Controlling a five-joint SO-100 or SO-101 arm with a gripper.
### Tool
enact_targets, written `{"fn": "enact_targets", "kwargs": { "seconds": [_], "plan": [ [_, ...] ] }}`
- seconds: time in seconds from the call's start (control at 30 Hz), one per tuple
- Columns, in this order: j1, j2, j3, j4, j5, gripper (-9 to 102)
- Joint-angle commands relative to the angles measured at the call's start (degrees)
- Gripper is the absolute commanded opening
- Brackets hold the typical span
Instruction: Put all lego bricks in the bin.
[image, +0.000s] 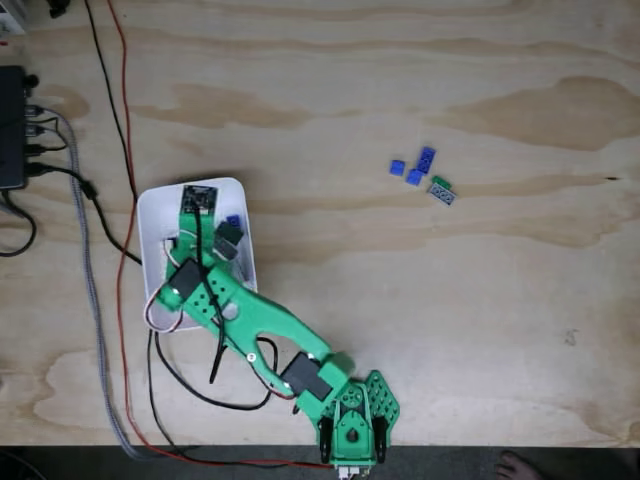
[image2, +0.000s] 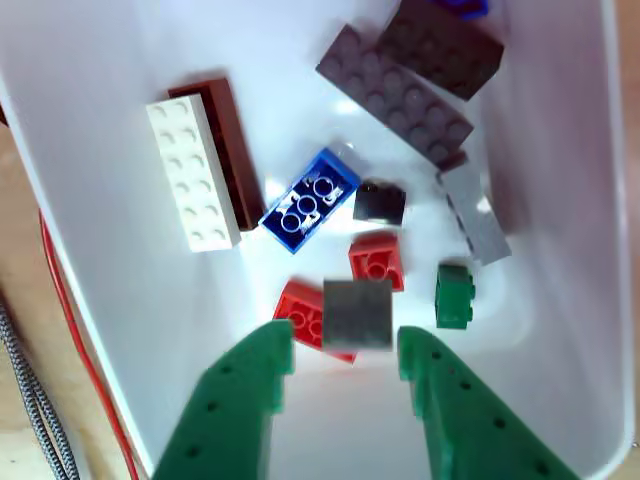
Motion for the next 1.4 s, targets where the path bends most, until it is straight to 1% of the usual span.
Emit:
{"fn": "enact_targets", "kwargs": {
  "seconds": [0.0, 0.03, 0.1, 0.13, 0.2, 0.27, 0.3, 0.37, 0.4, 0.43, 0.5, 0.57, 0.6, 0.73, 0.87, 1.0, 1.1, 1.23, 1.37],
  "plan": [
    [3.9, 5.5, -4.4, -1.0, 2.3, 24],
    [7.1, 8.3, -4.0, -1.7, 2.0, 26],
    [14.6, 13.9, -1.1, -2.9, -2.1, 28],
    [19.6, 16.6, 2.1, -5.4, -4.8, 29],
    [31.6, 20.9, 12.0, -12.0, -15.0, 26],
    [44.3, 24.8, 26.9, -24.1, -28.3, 25],
    [50.0, 25.8, 35.2, -32.3, -34.7, 24],
    [59.2, 26.5, 49.5, -49.8, -44.5, 23],
    [62.6, 26.5, 54.6, -56.3, -47.5, 22],
    [65.3, 26.0, 57.7, -60.1, -49.6, 21],
    [69.1, 24.6, 59.6, -62.7, -50.6, 21],
    [72.9, 22.9, 62.3, -70.8, -51.9, 21],
    [74.4, 22.1, 62.3, -71.2, -52.7, 22],
    [79.0, 17.3, 61.4, -79.2, -55.0, 23],
    [82.1, 10.3, 57.3, -81.7, -55.8, 24],
    [84.9, 4.2, 56.5, -86.0, -57.4, 24],
    [84.8, 0.8, 55.0, -87.1, -57.1, 24],
    [81.8, -2.8, 51.8, -87.1, -55.9, 24],
    [79.4, -5.7, 48.5, -85.8, -54.8, 24]
  ]
}}
